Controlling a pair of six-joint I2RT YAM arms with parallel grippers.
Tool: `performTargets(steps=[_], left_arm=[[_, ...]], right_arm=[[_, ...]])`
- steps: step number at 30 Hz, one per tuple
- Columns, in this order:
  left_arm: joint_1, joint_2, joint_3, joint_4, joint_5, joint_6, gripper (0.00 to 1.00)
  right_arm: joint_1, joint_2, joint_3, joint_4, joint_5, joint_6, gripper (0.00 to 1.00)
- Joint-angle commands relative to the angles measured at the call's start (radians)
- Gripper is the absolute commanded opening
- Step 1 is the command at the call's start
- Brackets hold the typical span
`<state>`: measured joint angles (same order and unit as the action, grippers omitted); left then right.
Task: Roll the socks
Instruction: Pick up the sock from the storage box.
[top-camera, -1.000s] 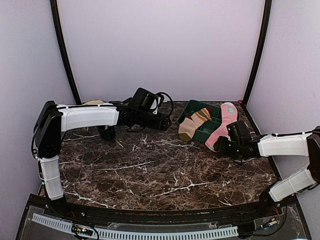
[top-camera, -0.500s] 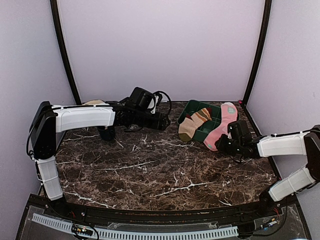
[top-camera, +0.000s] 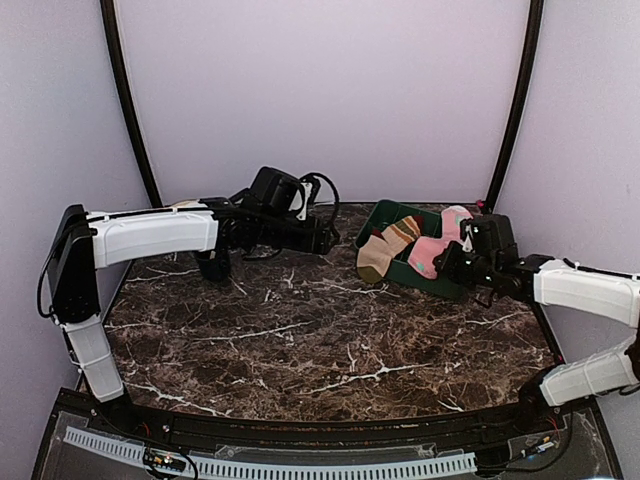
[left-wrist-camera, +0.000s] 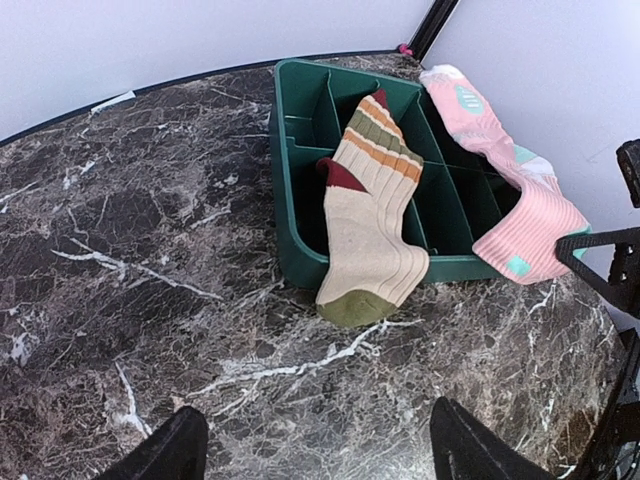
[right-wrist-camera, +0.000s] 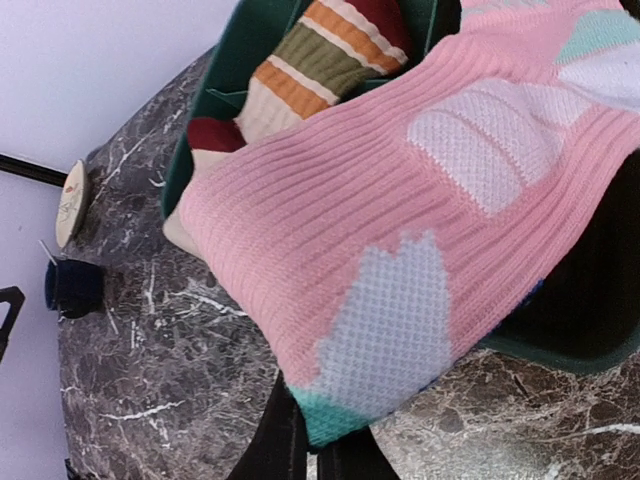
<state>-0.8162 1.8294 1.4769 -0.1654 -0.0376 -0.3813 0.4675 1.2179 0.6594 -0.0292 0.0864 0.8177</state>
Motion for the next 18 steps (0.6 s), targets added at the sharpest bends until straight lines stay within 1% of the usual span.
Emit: performTargets(steps=[1,5,9,12,15,18], left_arm=[[-0.012,-0.097,-0.025,-0.006,-0.013,-0.025,0.79],[-0.017,-0.158,-0.059,-0.032,-0.020,-0.050,0.79],[-0.031,-0.249,-0.144,-0.036,-0.016,-0.091,0.79],[-0.048,-0.322,-0.223,-0.040,-0.019,-0.113,0.79],[-0.068,-0.398,-0.302,-0.062,-0.039,-0.132,0.79],[-0.077,-0.479,-0.386,-0.092,-0.056,-0.172,0.79]], right_arm=[[0.003,-0.064,0.073,-0.061,-0.034,0.011,0.00],[0.062,-0.118,0.090,-0.101,-0.025,0.071,0.00],[0.209,-0.154,0.062,-0.099,0.052,0.179,0.00],[0.349,-0.154,0.023,-0.072,0.132,0.271,0.00],[0.493,-0.110,0.005,-0.032,0.222,0.367,0.00],[0.623,-0.011,0.009,0.058,0.268,0.466,0.00]])
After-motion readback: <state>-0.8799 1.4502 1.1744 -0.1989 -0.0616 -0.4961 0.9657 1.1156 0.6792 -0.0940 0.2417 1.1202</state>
